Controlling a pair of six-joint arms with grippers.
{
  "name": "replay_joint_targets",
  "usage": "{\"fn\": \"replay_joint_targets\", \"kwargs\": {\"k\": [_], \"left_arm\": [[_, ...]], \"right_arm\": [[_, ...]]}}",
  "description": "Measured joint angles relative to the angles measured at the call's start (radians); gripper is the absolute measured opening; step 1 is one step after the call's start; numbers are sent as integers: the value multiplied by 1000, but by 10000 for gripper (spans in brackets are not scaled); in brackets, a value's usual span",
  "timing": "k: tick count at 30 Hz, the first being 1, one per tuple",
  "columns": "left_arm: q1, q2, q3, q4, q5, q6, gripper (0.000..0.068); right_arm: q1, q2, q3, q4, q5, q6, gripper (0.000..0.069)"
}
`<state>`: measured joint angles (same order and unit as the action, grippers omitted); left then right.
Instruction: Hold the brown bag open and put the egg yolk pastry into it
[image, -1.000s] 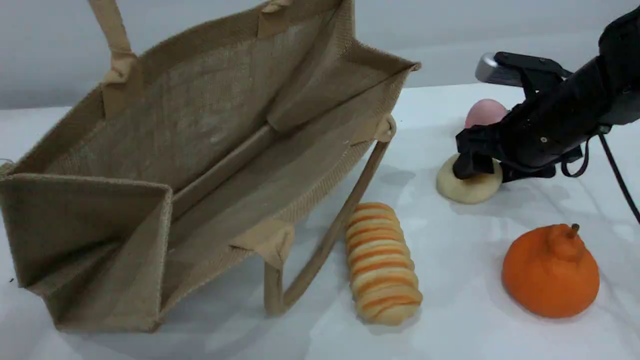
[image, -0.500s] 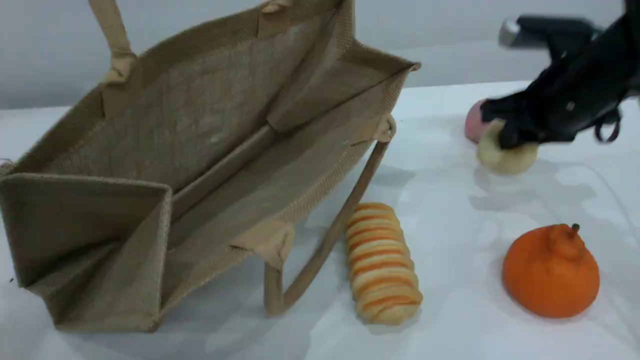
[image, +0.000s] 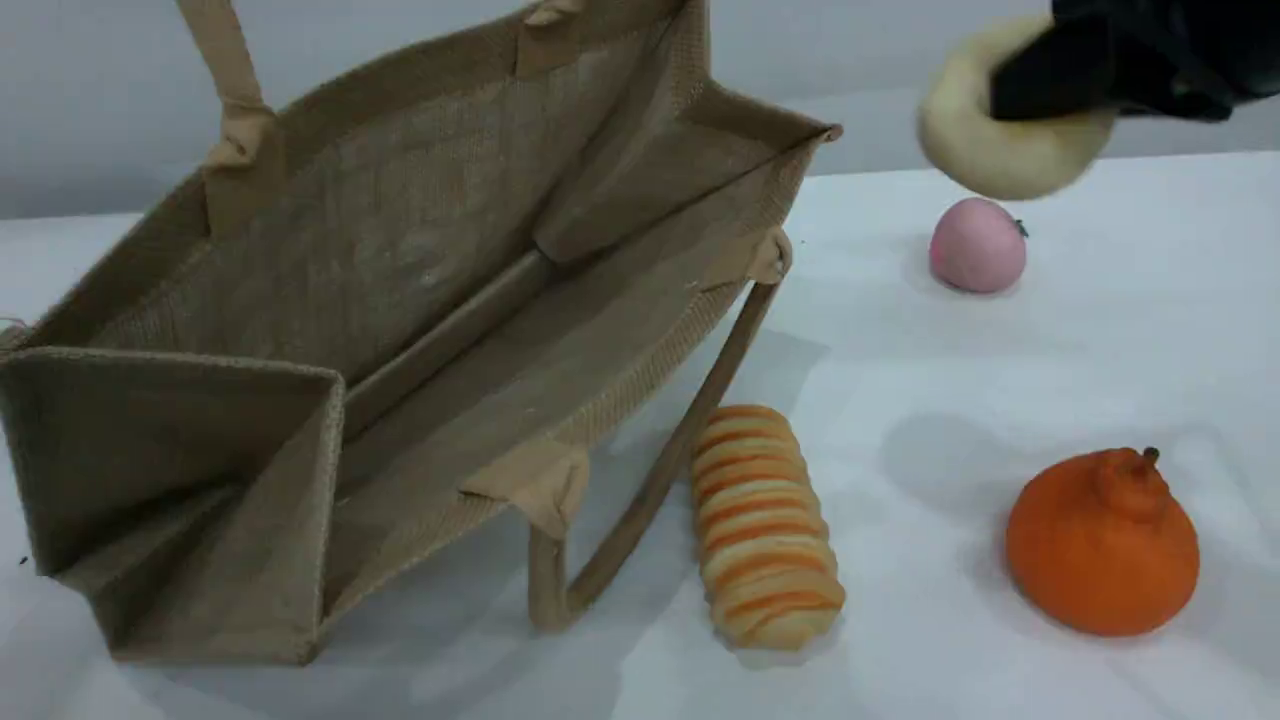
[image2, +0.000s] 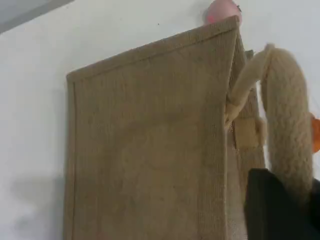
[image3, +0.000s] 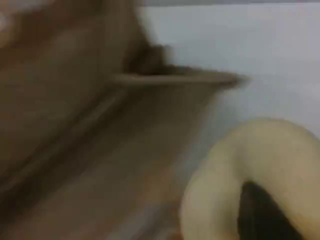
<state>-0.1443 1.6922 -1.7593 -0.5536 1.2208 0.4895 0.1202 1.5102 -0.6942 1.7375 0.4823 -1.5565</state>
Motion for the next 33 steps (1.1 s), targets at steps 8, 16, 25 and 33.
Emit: {"fn": "replay_joint_targets", "kwargs": {"k": [8, 16, 25, 33], "left_arm": [[0, 0, 0, 0, 0, 0, 82], [0, 0, 0, 0, 0, 0, 82], [0, 0, 0, -20, 1, 0, 82], [0, 0, 0, -24, 1, 0, 82]], "right_arm": [[216, 13, -17, 3, 170, 44, 81], [400, 125, -143, 7, 4, 44, 80], [400, 324, -329, 9, 24, 46, 78], [401, 468, -453, 7, 67, 68, 78]]}}
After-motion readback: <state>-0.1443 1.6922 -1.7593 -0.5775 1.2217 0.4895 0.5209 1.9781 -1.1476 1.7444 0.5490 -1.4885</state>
